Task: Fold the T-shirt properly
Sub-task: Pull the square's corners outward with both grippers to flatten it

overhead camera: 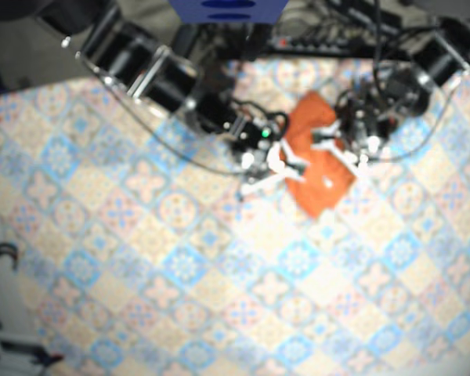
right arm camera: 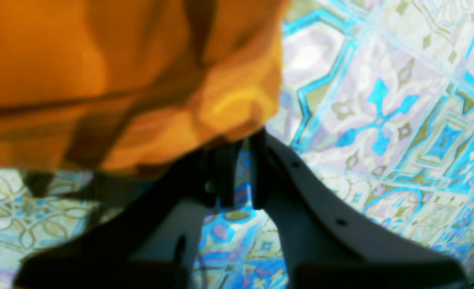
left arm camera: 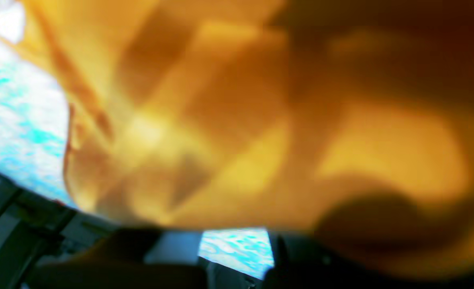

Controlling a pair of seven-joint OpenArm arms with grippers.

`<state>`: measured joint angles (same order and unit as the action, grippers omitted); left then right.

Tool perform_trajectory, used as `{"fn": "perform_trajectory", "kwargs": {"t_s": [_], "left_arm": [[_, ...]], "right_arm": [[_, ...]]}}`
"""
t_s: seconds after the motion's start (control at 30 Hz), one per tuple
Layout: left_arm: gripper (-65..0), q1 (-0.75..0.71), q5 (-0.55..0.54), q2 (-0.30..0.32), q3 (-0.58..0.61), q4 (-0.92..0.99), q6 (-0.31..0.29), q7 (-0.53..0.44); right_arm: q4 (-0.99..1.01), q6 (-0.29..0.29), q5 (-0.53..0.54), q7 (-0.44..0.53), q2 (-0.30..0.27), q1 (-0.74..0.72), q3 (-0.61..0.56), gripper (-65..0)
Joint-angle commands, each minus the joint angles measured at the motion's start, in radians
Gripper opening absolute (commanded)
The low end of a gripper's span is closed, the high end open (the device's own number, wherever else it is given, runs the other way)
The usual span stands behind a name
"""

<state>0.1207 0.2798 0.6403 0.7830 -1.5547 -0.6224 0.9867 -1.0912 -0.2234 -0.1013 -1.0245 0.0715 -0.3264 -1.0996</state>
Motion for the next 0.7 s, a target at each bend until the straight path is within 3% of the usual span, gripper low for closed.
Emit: {"fn": "perform_trajectory", "kwargs": {"t_s": [0.0, 0.43, 0.53, 0.67], "left_arm": [[-65.0, 0.029, 0.008, 0.009, -0.010, 0.003, 0.008, 0.007], [-65.0, 0.139, -0.029, -0.055, -0.107, 0.107, 0.008, 0.004], [-65.0, 0.142, -0.026, -0.073, -0.110, 0.107, 0.009, 0.010], [-65.0, 0.150, -0.026, -0.101, -0.110, 0.110, 0.011, 0.010]], "right_arm": [[-0.002, -0.024, 0.054, -0.018, 0.009, 0.005, -0.006, -57.7], [-0.002, -0.028, 0.059, -0.064, 0.009, 0.005, -0.156, -57.7], [-0.002, -0.067, 0.054, -0.061, 0.009, 0.005, -0.192, -57.7], [-0.005, -0.070, 0.054, -0.057, 0.015, -0.001, -0.222, -57.7]]}}
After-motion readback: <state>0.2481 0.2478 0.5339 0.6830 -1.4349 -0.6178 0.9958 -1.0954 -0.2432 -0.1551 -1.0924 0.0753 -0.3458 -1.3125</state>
